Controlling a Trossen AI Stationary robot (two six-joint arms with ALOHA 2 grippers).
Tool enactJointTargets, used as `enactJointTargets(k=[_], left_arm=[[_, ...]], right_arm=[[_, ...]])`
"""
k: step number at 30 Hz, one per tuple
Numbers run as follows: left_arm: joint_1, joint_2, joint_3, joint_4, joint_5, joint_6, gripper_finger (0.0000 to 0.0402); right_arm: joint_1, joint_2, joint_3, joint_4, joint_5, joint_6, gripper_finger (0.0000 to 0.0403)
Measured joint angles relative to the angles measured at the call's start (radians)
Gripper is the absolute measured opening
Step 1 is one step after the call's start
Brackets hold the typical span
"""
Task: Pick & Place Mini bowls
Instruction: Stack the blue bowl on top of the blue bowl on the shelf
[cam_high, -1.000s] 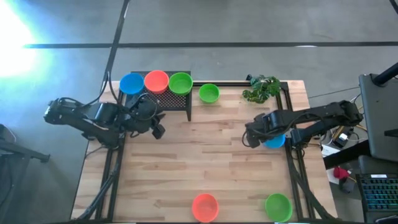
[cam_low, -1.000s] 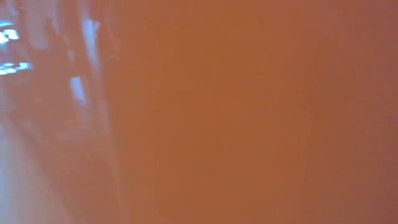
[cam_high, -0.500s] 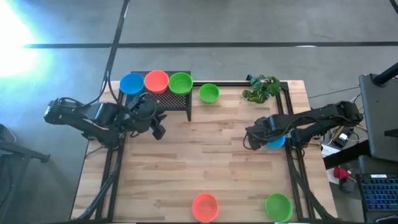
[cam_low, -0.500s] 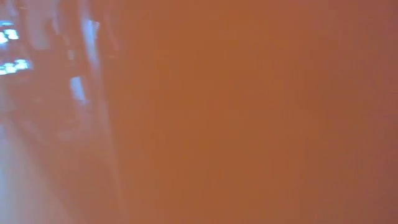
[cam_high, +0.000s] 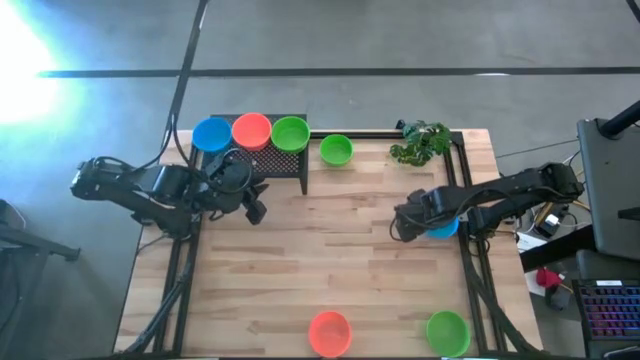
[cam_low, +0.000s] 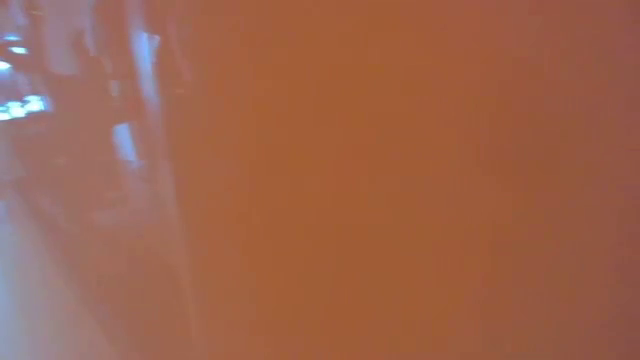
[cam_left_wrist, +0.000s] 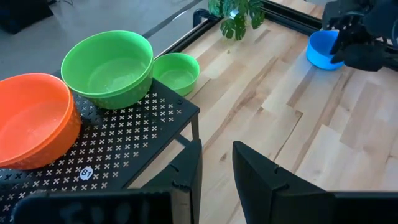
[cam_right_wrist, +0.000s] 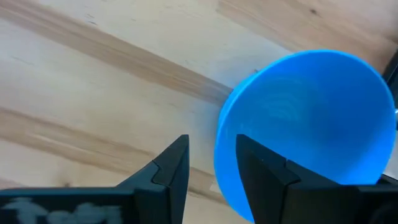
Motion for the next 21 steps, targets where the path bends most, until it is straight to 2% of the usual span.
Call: enactJointTargets(k=[10, 14, 18, 21], left_arm=[[0.0, 0.0, 0.0, 0.0, 0.0, -0.001, 0.0083], [0.0, 0.0, 0.0, 0.004, 0.0, 0.0, 0.0083], [0.0, 0.0, 0.0, 0.005, 0.0, 0.0, 0.0083], [0.0, 0.0, 0.0, 0.006, 0.0, 0.0, 0.0083]], right_arm=[[0.0, 0.0, -0.103, 0.158, 0.002, -0.021, 0.0121], [0.0, 0.0, -0.121, 0.168, 0.006, -0.051, 0.0086], [0.0, 0.0, -0.125, 0.173, 0.026, -0.071, 0.0022], [0.0, 0.001, -0.109, 0.18, 0.028, -0.118, 0.0013]])
